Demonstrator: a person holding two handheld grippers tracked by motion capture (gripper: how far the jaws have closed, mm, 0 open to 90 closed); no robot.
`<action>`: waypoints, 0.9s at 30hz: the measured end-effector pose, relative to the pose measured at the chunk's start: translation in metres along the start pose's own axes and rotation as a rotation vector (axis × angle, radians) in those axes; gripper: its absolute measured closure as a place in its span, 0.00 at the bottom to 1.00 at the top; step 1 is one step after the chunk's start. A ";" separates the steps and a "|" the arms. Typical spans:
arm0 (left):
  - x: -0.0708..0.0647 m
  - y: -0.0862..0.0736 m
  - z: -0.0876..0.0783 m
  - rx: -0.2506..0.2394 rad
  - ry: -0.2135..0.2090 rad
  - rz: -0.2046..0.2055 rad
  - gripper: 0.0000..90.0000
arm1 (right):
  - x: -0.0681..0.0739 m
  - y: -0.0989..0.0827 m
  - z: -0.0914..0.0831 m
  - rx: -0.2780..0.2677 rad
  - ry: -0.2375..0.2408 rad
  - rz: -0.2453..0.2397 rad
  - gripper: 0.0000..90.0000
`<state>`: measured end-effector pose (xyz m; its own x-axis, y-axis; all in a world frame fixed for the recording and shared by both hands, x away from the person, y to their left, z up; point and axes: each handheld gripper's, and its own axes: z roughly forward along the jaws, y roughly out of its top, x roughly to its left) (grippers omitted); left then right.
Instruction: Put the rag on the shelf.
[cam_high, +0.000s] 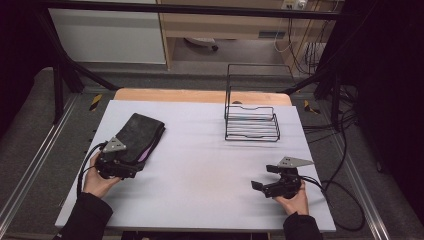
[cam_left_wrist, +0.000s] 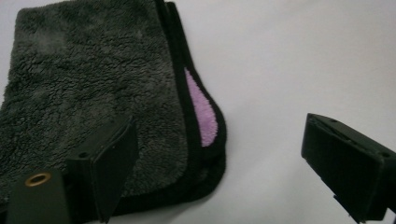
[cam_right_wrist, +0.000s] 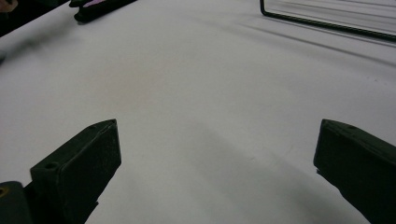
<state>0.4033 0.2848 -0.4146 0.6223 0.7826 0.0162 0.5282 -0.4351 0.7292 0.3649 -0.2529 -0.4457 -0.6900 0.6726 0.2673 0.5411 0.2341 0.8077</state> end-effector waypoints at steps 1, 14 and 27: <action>0.001 0.000 0.003 0.007 0.002 -0.004 0.15 | 0.000 0.000 0.000 0.000 0.000 0.000 0.01; 0.003 -0.008 0.026 0.086 0.079 0.040 0.30 | 0.000 0.000 0.001 0.005 0.000 -0.007 0.02; 0.008 -0.010 0.027 0.074 0.146 0.048 0.58 | -0.001 0.000 0.001 0.003 0.002 -0.006 0.02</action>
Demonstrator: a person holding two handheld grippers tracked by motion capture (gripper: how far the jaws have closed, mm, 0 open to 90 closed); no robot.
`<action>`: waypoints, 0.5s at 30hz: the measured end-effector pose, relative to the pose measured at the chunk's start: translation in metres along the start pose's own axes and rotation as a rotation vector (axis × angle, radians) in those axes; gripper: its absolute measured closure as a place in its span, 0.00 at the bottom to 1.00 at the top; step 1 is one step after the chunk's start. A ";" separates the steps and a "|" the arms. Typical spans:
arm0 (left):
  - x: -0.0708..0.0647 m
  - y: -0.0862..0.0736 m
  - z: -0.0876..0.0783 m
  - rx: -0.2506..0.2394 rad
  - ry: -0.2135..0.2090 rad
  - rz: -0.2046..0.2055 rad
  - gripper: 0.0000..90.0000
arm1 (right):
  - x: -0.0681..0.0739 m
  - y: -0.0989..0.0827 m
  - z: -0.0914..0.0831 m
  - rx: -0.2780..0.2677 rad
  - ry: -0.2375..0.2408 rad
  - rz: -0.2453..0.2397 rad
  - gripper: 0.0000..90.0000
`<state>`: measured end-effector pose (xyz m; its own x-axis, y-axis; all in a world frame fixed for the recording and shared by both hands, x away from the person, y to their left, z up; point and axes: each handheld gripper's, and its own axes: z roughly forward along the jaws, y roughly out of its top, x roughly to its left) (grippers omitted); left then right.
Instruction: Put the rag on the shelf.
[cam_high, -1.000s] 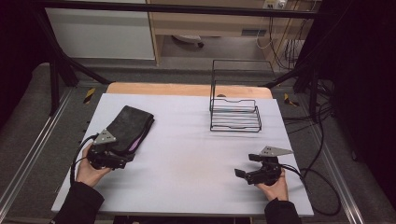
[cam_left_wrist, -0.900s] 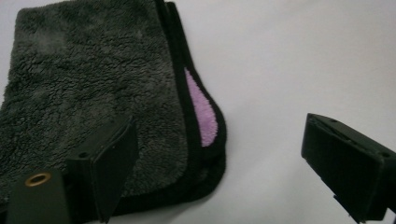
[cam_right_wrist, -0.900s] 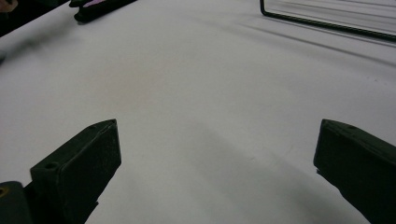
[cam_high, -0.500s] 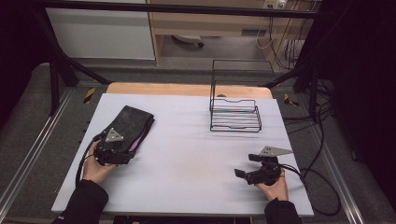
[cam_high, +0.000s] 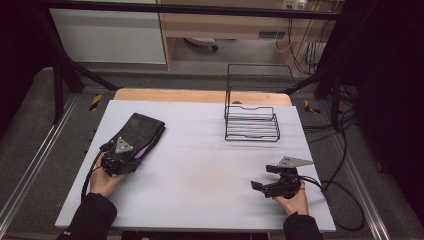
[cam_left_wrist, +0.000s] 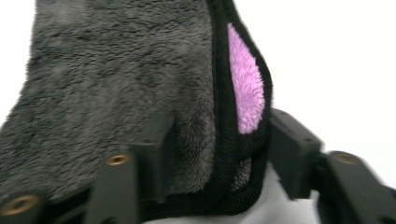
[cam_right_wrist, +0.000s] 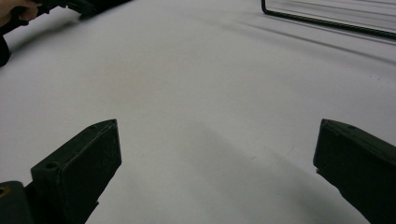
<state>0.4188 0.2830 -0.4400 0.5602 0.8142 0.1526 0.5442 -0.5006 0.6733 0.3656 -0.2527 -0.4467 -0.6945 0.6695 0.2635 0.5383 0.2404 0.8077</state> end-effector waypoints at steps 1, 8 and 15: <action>0.001 0.000 0.000 -0.003 0.004 -0.003 0.61 | 0.000 0.000 0.000 -0.001 0.000 0.000 0.02; 0.002 0.000 0.000 -0.003 0.022 -0.007 0.69 | 0.000 0.000 0.000 0.000 0.001 0.001 0.02; -0.002 0.003 -0.001 -0.003 0.018 -0.018 0.59 | 0.000 0.000 0.000 -0.001 0.002 0.006 0.02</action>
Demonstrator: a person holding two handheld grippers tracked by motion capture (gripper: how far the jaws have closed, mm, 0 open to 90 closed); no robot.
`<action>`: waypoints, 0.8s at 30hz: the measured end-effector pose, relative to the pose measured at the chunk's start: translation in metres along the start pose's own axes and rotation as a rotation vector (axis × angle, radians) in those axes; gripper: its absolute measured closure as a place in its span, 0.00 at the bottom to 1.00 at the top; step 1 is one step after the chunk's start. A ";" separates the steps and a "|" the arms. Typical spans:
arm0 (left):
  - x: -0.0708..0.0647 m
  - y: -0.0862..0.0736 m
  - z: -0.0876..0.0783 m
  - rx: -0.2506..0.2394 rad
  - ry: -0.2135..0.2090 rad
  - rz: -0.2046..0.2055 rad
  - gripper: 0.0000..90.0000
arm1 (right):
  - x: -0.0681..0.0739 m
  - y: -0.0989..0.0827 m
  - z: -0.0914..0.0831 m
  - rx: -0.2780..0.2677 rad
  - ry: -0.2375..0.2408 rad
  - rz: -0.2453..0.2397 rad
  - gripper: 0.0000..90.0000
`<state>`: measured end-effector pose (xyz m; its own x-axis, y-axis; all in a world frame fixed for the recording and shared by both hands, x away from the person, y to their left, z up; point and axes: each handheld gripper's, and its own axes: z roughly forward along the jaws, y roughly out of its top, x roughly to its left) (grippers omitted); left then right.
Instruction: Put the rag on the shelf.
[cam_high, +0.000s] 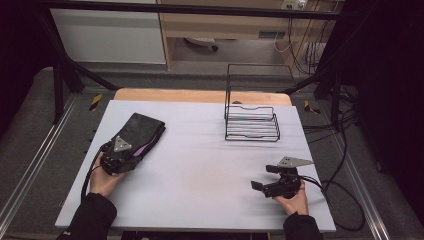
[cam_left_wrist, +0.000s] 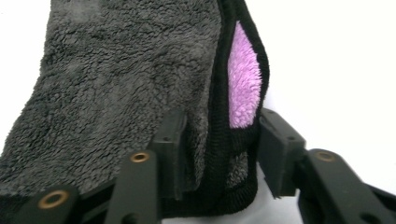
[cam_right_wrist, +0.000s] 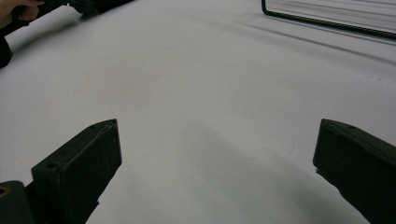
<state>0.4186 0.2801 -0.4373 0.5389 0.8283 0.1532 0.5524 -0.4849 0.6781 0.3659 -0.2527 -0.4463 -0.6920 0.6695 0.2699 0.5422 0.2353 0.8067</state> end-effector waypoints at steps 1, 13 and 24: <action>-0.001 0.001 0.000 -0.001 0.003 0.008 0.59 | 0.000 0.000 0.000 0.000 0.000 0.000 0.02; -0.010 0.009 0.011 0.005 0.056 0.008 0.62 | 0.000 0.000 0.000 -0.007 0.004 0.004 0.02; 0.003 0.008 0.009 -0.022 0.000 -0.069 0.79 | 0.000 0.000 0.000 -0.004 0.007 0.004 0.02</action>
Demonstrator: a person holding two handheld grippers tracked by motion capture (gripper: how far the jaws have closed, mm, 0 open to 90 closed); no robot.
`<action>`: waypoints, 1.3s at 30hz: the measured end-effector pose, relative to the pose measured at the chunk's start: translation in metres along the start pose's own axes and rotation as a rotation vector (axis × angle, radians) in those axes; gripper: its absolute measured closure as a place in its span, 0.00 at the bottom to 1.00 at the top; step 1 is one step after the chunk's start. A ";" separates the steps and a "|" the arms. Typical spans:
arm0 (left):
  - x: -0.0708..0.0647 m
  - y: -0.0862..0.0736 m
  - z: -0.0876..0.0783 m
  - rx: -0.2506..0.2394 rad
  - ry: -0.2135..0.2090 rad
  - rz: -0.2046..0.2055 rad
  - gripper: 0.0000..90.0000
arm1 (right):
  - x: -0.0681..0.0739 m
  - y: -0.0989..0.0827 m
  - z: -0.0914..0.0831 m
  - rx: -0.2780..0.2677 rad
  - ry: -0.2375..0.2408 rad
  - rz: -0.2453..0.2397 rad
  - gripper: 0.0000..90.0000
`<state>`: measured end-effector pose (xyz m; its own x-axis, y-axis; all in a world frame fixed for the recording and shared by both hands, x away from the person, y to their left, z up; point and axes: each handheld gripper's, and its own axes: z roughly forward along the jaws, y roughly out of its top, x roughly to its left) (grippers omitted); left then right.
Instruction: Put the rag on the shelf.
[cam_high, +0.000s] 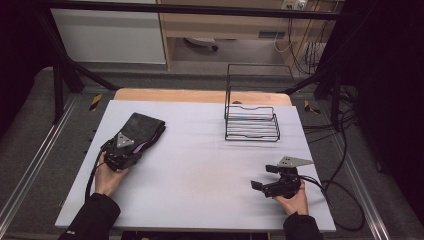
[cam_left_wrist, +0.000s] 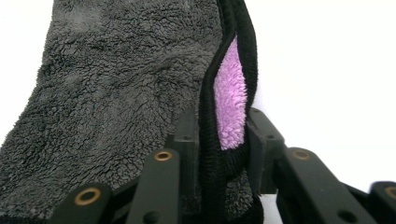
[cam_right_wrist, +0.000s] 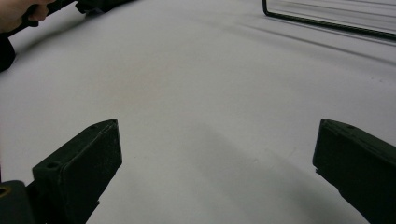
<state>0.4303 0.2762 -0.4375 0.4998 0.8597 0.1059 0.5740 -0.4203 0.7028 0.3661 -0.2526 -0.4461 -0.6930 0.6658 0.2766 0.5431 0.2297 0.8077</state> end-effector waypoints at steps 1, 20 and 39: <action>0.000 0.000 0.000 0.001 0.000 0.003 0.81 | 0.000 0.000 0.000 0.000 0.001 0.000 0.02; 0.010 0.008 -0.031 -0.035 -0.039 -0.042 0.84 | 0.000 0.000 0.000 0.003 0.008 0.000 0.02; -0.019 0.024 -0.050 -0.013 -0.140 -0.021 0.84 | 0.000 0.000 0.000 0.003 0.013 -0.003 0.03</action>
<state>0.4023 0.2638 -0.3876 0.5742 0.8187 -0.0077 0.5774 -0.3983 0.7127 0.3657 -0.2527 -0.4461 -0.7010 0.6556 0.2807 0.5422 0.2342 0.8070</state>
